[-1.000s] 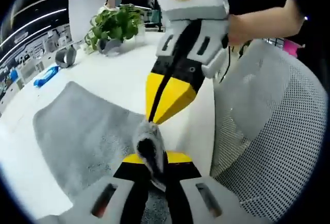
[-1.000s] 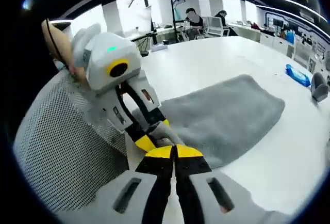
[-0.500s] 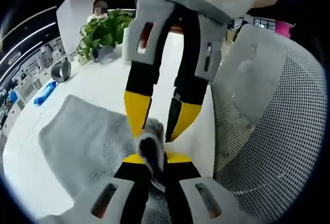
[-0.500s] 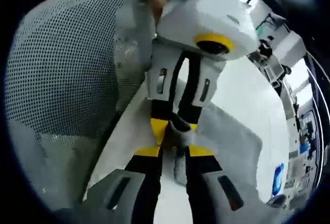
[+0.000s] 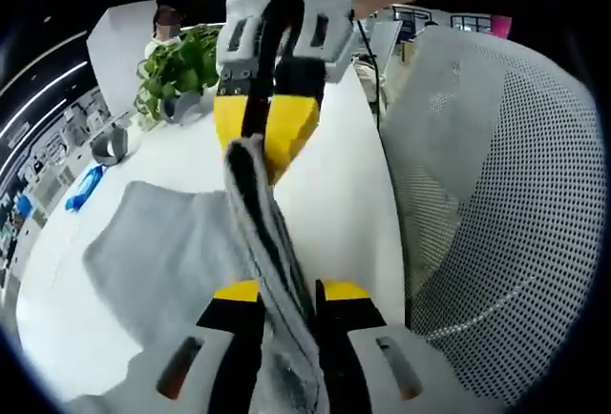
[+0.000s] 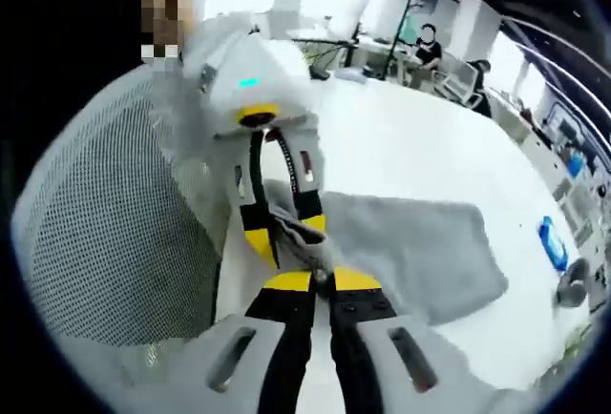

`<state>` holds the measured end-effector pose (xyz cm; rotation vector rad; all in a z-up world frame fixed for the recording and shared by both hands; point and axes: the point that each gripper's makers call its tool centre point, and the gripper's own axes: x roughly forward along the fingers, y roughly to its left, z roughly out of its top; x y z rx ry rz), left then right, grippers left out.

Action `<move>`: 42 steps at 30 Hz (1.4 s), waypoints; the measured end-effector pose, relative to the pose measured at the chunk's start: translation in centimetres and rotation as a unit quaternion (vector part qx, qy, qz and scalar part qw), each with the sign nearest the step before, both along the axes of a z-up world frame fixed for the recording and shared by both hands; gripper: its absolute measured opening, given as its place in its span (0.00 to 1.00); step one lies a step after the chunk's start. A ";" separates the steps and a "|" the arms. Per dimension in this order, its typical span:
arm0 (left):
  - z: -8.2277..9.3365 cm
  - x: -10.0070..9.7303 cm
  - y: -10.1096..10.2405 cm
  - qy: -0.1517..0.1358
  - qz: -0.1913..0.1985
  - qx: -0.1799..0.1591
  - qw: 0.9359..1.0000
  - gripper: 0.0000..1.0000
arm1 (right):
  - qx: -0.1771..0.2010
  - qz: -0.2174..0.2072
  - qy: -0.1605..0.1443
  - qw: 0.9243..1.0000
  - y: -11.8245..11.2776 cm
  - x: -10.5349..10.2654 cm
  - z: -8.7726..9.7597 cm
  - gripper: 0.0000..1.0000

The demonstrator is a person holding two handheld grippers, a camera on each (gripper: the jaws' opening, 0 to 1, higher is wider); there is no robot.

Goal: Fold the towel on the table until its edges align and the towel forms a compact rectangular stack.

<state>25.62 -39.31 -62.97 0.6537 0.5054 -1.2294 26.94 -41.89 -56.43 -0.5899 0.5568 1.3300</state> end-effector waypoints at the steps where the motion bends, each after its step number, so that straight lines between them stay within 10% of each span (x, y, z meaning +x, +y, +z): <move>1: 0.0 0.2 0.7 0.002 0.007 0.001 1.000 0.21 | 0.023 -0.021 0.018 0.999 0.1 0.3 0.5 0.02; 5: -0.5 0.6 3.5 -0.008 0.027 0.031 0.999 0.21 | 0.082 -0.082 0.049 0.992 -0.2 1.8 2.2 0.02; 17: 1.6 1.9 6.1 0.005 0.120 -0.066 0.991 0.19 | 0.113 -0.163 0.107 0.974 -1.9 3.0 1.4 0.02; 23: 1.7 2.2 6.7 0.017 0.139 -0.105 0.985 0.12 | 0.155 -0.241 0.187 0.940 -3.9 3.7 -0.2 0.02; 26: 2.4 3.1 6.3 0.001 0.154 -0.132 0.979 0.10 | 0.143 -0.250 0.184 0.940 -4.7 3.7 -1.7 0.02; 31: 2.6 3.5 5.6 0.029 0.165 -0.157 0.973 0.07 | 0.172 -0.283 0.216 0.918 -5.6 3.5 -2.8 0.02; 42: 4.9 3.4 5.6 0.087 0.170 -0.229 0.955 0.05 | 0.261 -0.268 0.236 0.897 -5.9 2.4 -0.4 0.03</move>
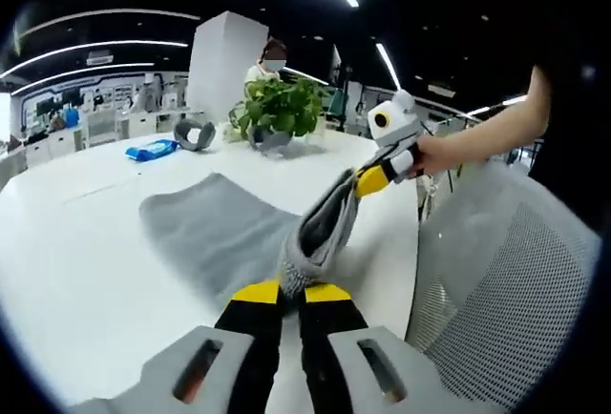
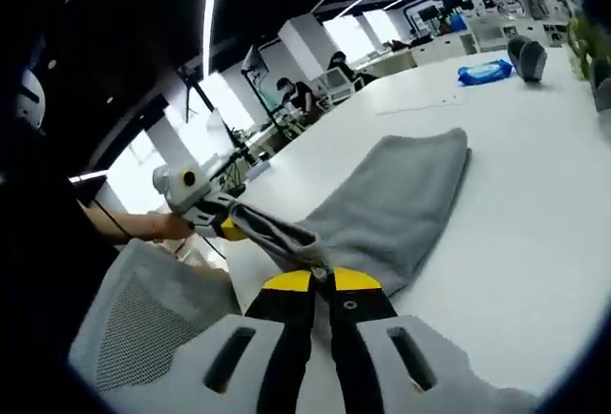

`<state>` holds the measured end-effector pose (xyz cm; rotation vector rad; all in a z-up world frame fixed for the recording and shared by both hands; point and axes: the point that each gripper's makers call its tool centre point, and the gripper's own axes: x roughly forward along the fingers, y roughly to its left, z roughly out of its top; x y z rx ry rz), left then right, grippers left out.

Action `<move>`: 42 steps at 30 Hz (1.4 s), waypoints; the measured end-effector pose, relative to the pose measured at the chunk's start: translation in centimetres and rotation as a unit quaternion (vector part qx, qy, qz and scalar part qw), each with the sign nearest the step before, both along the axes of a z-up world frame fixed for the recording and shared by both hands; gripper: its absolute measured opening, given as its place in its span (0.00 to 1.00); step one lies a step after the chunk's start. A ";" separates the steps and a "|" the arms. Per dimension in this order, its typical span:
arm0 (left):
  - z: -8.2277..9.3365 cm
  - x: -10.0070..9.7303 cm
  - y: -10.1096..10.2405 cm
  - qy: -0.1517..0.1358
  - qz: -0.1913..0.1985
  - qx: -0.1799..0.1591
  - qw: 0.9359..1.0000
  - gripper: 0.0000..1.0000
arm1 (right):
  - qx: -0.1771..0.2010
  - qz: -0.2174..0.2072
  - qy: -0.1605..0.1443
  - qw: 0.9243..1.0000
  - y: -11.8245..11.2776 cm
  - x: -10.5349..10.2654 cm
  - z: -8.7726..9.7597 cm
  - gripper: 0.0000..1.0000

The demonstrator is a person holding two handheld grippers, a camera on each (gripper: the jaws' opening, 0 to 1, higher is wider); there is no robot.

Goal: Fold the towel on the table until its edges align and the towel forms a compact rectangular stack.

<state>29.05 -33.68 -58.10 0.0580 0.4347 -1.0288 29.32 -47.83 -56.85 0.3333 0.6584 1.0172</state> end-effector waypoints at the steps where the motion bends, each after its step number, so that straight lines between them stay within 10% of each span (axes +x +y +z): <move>1: 0.4 0.0 -0.1 0.011 0.004 -0.017 1.000 0.05 | 0.003 -0.001 0.000 1.000 0.0 0.0 0.1 0.03; 42: 11.1 -6.0 -0.7 0.038 -0.053 -0.171 0.983 0.05 | 0.110 0.017 -0.069 0.991 -0.1 -6.1 10.7 0.02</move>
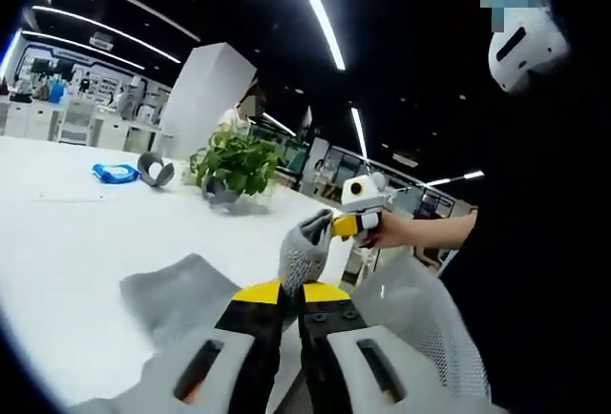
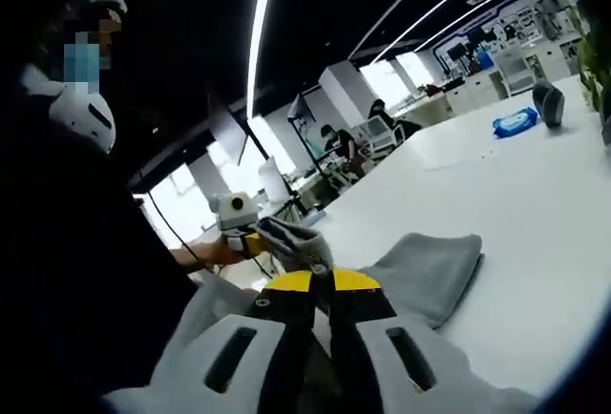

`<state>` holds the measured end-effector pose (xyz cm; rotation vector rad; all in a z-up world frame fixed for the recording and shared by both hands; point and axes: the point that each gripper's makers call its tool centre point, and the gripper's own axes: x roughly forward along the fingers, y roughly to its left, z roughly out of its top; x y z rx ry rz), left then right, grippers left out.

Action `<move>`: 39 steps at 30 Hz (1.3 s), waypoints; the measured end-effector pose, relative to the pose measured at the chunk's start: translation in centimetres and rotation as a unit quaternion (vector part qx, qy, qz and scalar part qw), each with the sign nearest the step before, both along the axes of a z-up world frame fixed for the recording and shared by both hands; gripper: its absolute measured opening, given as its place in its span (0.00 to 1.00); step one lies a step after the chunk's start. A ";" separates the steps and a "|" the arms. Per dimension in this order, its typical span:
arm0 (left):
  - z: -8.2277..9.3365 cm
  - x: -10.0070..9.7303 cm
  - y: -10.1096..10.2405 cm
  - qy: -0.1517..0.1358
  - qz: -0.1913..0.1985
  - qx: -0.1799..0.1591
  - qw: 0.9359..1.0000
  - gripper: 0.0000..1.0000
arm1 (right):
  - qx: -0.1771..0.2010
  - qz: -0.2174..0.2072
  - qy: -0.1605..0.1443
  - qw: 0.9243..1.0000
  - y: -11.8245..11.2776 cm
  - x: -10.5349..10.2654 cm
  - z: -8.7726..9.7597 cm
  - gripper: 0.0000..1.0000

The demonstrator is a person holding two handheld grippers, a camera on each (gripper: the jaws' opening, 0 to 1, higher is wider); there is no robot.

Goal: Fold the towel on the table until its edges align and the towel forms a compact rectangular stack.

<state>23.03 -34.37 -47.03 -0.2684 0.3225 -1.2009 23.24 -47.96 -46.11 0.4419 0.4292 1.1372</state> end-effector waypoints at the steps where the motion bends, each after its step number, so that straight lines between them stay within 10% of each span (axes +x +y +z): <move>1: 0.2 -0.2 0.0 0.000 0.000 -0.006 1.000 0.05 | 0.002 0.000 -0.001 1.000 0.0 -0.1 0.2 0.02; 12: 1.1 -0.8 0.5 0.033 -0.004 -0.070 0.997 0.05 | 0.019 0.014 0.007 1.000 0.5 -1.0 0.8 0.02; 39: -8.0 8.3 1.0 0.198 0.060 -0.024 0.978 0.05 | -0.032 -0.025 0.183 0.982 0.2 8.2 -8.9 0.02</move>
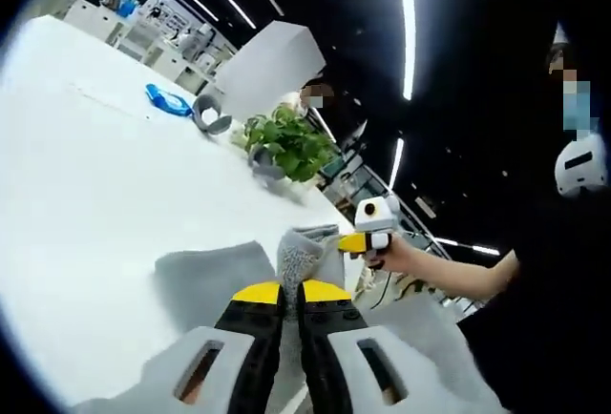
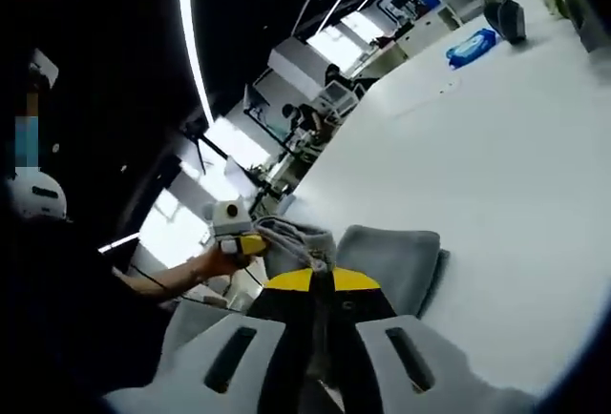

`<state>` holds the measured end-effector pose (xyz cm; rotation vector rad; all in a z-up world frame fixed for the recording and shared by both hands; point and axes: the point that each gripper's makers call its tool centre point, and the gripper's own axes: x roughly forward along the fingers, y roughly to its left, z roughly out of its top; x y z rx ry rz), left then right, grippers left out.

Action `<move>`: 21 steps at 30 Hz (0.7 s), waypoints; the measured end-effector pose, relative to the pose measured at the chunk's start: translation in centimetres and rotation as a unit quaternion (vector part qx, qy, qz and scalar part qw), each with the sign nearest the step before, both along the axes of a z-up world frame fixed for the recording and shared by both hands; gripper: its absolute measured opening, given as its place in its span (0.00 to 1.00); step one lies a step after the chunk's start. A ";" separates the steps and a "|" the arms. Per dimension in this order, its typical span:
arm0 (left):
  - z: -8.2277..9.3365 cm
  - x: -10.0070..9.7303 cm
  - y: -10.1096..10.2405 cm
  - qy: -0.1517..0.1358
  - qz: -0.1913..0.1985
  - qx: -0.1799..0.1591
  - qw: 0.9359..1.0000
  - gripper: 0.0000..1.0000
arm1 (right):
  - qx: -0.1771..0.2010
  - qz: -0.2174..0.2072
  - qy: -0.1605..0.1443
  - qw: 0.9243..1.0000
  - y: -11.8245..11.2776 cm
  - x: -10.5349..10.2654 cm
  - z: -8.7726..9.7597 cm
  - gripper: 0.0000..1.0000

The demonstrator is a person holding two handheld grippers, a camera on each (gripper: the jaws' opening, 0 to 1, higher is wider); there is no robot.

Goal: Fold the towel on the table until its edges align and the towel forms a compact rectangular stack.

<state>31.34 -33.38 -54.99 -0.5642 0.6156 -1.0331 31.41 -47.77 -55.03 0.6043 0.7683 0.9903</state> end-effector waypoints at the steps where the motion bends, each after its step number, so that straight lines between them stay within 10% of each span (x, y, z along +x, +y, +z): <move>1: -0.3 0.1 -0.1 0.002 0.000 0.003 1.000 0.05 | -0.004 -0.001 0.004 1.000 -0.1 0.2 -0.4 0.02; 21: -5.3 4.0 0.6 0.033 0.065 0.098 0.993 0.05 | -0.080 -0.047 -0.007 0.996 -0.1 4.3 -4.9 0.02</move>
